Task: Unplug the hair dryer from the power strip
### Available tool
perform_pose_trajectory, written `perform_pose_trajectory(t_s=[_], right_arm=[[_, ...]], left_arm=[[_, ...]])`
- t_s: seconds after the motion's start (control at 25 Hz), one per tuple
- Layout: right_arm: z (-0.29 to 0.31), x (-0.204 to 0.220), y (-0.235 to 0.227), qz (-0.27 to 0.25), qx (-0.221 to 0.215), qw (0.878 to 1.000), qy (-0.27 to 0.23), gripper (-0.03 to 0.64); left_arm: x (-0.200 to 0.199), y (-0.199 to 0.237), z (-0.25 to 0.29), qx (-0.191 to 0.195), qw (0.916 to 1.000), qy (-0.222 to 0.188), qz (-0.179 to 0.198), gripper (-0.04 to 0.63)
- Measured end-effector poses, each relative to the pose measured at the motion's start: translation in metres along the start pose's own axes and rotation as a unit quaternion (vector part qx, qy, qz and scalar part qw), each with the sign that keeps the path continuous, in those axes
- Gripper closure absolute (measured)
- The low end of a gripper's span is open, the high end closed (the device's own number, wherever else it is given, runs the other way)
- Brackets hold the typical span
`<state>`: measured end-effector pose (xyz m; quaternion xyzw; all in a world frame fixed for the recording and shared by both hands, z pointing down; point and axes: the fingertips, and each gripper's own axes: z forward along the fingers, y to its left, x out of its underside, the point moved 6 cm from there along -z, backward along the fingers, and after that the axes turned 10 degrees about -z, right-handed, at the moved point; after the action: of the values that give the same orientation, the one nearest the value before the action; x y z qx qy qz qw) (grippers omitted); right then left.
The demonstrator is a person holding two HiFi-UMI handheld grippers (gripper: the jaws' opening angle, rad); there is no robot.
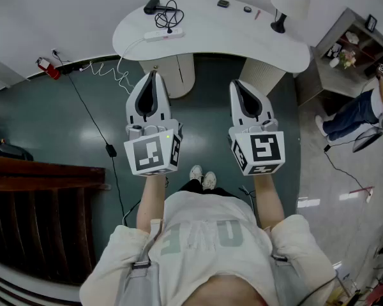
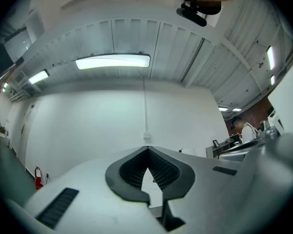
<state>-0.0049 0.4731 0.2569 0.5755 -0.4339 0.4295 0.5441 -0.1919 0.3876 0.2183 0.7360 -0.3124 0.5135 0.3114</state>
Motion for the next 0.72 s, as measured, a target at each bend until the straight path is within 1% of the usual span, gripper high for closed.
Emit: perform_pose_trajectory(t_s=[0.12,0.36,0.48,0.64,0.72], right_arm=[[0.002,-0.002,0.002,0.001,0.002,1.0,0.002,0.597],[0.016,0.001,0.004,0.02,0.002,1.0,0.006,0.597],[0.028,0.002,0.01,0.029,-0.008,1.0,0.005,0.597],[0.046,0.002,0.013,0.073,-0.03,0.997,-0.014,0.597],[0.058,0.002,0.012,0.092,-0.031,0.995,-0.023,0.596]], left_arm=[[-0.002,0.004,0.003,0.002,1.0,0.002,-0.001,0.581],[-0.004,0.017,0.011,0.004,1.0,-0.001,-0.002,0.581],[-0.003,0.028,0.016,0.003,1.0,-0.001,-0.003,0.581],[0.002,0.047,0.026,0.005,0.9999,0.0,-0.014,0.581],[0.003,0.058,0.034,0.006,0.9998,-0.003,-0.016,0.581]])
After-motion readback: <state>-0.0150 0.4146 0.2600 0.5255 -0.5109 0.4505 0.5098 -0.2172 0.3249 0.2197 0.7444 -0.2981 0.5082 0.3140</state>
